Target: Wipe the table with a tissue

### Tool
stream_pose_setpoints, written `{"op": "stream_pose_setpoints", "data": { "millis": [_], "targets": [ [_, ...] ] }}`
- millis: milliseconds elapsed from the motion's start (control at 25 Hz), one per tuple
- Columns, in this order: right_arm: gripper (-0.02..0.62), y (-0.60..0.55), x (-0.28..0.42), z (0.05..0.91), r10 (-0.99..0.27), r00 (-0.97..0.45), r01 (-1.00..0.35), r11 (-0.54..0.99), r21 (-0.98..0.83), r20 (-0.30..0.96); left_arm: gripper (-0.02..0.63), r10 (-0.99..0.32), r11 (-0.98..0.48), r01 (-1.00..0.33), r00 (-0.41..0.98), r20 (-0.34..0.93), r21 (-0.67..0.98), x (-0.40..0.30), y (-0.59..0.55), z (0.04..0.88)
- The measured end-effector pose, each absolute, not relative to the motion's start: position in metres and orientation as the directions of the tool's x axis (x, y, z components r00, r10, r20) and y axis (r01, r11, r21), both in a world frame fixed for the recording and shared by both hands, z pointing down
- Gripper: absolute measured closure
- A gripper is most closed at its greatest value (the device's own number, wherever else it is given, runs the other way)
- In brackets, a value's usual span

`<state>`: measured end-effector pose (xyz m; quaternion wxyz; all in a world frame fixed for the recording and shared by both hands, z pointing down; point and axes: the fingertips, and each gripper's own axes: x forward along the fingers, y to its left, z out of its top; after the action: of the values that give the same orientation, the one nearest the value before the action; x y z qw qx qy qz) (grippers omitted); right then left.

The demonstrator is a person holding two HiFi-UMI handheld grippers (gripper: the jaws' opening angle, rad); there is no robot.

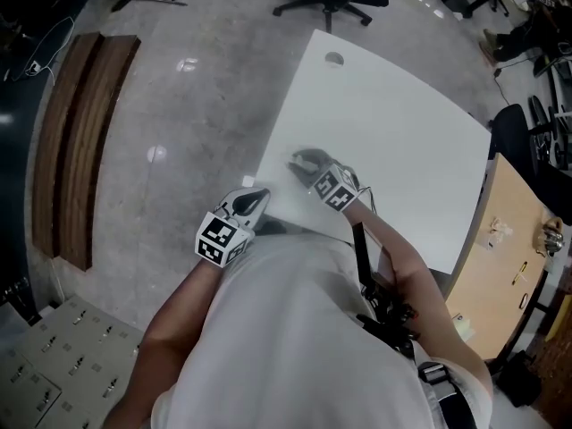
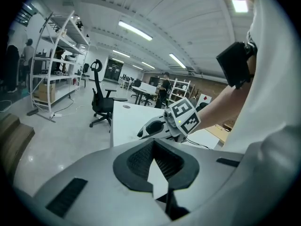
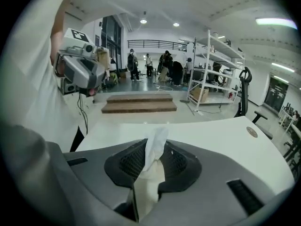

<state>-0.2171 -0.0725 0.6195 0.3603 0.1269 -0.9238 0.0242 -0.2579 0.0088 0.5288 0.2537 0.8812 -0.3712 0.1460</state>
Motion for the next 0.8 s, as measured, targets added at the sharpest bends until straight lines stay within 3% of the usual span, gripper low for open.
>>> {"op": "stream_pose_setpoints", "data": {
  "millis": [240, 600, 720, 800],
  "targets": [
    [0.518, -0.111, -0.222, 0.624, -0.198, -0.736, -0.188, 0.979, 0.086, 0.647, 0.603, -0.604, -0.540, -0.770, 0.636, 0.480, 0.340, -0.278, 0.020, 0.535],
    [0.518, -0.214, -0.116, 0.625, -0.583, -0.477, -0.691, 0.711, 0.129, 0.658, 0.603, -0.628, -0.510, -0.790, 0.613, 0.480, 0.341, -0.284, 0.017, 0.536],
    [0.518, -0.197, -0.132, 0.625, -0.588, -0.462, -0.725, 0.681, 0.099, 0.664, 0.603, -0.623, -0.516, -0.784, 0.620, 0.477, 0.345, -0.284, 0.018, 0.538],
    [0.518, -0.167, -0.170, 0.624, -0.526, -0.545, -0.639, 0.765, 0.083, 0.653, 0.603, -0.620, -0.521, -0.780, 0.624, 0.476, 0.346, -0.284, 0.019, 0.538]
  ]
}}
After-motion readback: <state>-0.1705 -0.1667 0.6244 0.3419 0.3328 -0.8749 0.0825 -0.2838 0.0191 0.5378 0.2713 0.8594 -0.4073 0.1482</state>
